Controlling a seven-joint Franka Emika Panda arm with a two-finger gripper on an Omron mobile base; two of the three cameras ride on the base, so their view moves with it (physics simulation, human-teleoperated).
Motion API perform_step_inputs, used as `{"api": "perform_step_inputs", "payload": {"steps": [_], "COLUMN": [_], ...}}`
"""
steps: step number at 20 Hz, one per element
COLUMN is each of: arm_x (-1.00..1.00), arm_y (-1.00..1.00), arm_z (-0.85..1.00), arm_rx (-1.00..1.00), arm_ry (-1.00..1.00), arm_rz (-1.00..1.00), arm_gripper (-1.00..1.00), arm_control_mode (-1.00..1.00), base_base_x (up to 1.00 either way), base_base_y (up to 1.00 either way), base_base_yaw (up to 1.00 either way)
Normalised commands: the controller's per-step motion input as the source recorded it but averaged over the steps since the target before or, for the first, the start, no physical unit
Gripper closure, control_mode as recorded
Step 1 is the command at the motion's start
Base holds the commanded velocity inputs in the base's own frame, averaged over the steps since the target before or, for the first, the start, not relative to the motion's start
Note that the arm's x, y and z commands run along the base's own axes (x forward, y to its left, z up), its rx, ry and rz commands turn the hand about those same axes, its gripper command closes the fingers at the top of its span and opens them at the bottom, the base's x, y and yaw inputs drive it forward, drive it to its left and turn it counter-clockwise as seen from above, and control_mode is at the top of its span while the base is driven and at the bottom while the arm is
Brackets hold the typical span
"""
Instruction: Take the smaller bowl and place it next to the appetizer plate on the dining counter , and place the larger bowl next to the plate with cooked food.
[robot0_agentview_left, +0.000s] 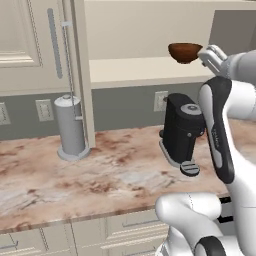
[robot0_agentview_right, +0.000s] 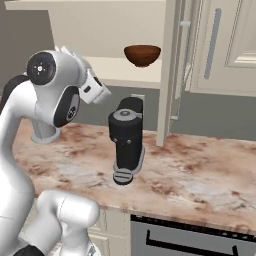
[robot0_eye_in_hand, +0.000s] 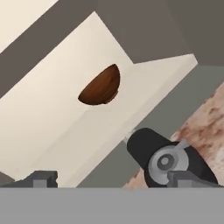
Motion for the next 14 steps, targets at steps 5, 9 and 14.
{"api": "perform_step_inputs", "payload": {"steps": [5,9,14], "arm_x": [0.25,0.39,0.37], "arm_y": [-0.06,-0.10,-0.13], "arm_z": [0.17,0.00,0.00], "arm_rx": [0.00,0.01,0.03], "arm_ry": [0.17,0.07,0.01], "arm_rz": [-0.02,0.00,0.00], "arm_gripper": [-1.00,-1.00,-1.00], "arm_control_mode": [-1.00,-1.00,-1.00], "base_base_x": [0.00,0.00,0.00], "base_base_y": [0.00,0.00,0.00], "base_base_yaw": [0.00,0.00,0.00]}}
